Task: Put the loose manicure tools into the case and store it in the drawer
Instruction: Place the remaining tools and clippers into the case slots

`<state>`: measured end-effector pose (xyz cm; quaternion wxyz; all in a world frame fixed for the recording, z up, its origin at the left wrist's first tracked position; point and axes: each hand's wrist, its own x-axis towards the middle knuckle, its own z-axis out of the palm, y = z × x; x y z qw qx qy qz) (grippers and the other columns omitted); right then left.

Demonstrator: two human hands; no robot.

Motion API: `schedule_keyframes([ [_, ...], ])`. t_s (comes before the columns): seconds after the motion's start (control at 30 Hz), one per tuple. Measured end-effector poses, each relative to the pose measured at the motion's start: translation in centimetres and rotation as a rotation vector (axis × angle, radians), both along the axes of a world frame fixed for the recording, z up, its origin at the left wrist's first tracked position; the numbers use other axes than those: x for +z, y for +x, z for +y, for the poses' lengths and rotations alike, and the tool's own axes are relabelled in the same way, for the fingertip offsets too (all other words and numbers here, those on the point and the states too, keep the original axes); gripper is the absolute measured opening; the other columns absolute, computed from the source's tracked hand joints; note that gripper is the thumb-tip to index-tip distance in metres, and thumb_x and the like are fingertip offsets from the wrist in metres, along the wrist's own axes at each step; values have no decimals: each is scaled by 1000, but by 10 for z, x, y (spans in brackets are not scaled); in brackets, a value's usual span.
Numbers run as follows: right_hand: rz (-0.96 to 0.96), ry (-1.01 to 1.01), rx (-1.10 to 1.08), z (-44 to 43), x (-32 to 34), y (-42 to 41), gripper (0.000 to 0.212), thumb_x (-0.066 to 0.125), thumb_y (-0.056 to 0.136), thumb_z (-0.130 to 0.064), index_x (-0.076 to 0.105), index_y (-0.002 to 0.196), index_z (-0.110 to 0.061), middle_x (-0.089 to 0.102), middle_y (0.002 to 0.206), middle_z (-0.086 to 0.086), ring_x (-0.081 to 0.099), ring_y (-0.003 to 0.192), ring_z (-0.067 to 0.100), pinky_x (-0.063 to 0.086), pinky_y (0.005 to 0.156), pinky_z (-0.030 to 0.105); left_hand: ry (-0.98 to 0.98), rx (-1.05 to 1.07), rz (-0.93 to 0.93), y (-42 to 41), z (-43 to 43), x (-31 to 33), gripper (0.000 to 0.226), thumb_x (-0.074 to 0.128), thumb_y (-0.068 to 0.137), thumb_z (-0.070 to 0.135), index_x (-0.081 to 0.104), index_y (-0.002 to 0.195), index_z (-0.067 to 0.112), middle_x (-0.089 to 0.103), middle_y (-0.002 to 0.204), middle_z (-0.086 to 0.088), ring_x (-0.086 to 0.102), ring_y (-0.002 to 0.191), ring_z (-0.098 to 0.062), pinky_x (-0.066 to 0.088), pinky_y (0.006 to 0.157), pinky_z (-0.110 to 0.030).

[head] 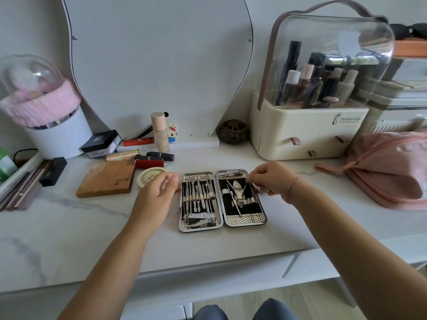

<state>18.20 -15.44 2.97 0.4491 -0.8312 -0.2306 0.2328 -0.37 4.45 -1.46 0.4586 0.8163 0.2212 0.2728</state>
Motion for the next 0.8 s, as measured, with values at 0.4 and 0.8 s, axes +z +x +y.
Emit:
schedule_keyframes([
  [0.4,-11,-109,110,-14,2,-4,11,76,72,-7,66,72,-12,47,49,-1,34,44,12,27,41,17,9,5,-3,0,0,0,28,43,93,45,63,101,27,68,99,11,62,96,-7,48,90,-35],
  [0.8,-124,23,75,-30,4,4,15,70,80,-11,65,93,-14,49,56,-3,38,45,9,30,40,14,12,-3,-10,0,-1,1,26,44,93,45,63,97,29,68,96,13,63,94,-6,48,90,-36],
])
